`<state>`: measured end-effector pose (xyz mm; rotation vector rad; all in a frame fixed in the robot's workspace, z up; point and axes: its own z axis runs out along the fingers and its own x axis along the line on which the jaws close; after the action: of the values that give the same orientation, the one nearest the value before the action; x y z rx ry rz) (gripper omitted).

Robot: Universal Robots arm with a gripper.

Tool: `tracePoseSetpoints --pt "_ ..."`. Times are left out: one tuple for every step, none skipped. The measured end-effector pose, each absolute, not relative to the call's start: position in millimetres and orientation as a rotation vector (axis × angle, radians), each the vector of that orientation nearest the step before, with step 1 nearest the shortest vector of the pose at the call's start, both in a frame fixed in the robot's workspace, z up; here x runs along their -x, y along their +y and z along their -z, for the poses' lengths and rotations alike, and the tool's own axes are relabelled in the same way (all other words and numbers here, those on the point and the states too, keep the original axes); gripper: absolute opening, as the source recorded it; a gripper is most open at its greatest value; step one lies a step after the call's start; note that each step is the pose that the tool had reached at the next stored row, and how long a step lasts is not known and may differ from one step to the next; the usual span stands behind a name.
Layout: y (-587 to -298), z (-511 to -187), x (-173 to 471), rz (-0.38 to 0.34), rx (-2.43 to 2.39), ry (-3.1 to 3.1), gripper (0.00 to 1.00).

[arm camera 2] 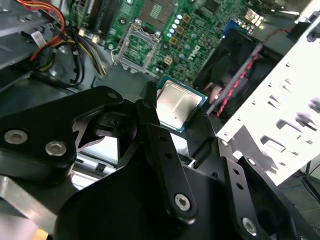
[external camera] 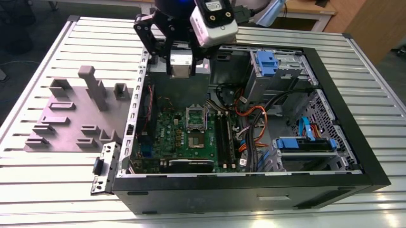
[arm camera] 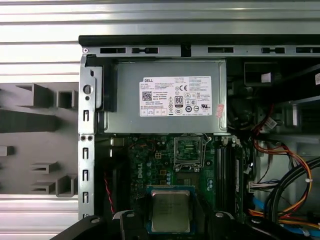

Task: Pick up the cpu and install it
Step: 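Pick up the cpu and move it towards the insertion slot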

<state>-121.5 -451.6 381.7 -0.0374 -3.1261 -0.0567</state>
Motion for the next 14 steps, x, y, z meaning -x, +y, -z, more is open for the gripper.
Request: tracePoseSetpoints --pt "-452 -382 120 0.057 0.037 -3.126 0.47" --pt "-454 -382 118 0.057 0.037 -3.126 0.47" --pt "-455 -382 117 0.057 0.037 -3.126 0.47" --pt "-457 -382 116 0.057 0.037 -3.126 0.47" --pt "-460 -381 115 0.057 0.037 -3.126 0.47" --pt "-461 -381 113 0.057 0.038 -3.126 0.47" --pt "-462 -380 109 0.057 0.038 -3.126 0.47" --pt "-462 -380 105 0.057 0.037 -3.125 0.47" --pt "-462 -380 101 0.056 0.037 -3.125 0.47" --pt "-462 -379 98 0.057 0.038 -3.125 0.47" --pt "-462 -379 98 0.057 0.037 -3.125 0.47" --pt "-462 -379 98 0.057 0.037 -3.125 0.47" --pt "-462 -379 98 0.057 0.038 -3.125 0.47" --pt "-462 -379 98 0.057 0.037 -3.125 0.47"
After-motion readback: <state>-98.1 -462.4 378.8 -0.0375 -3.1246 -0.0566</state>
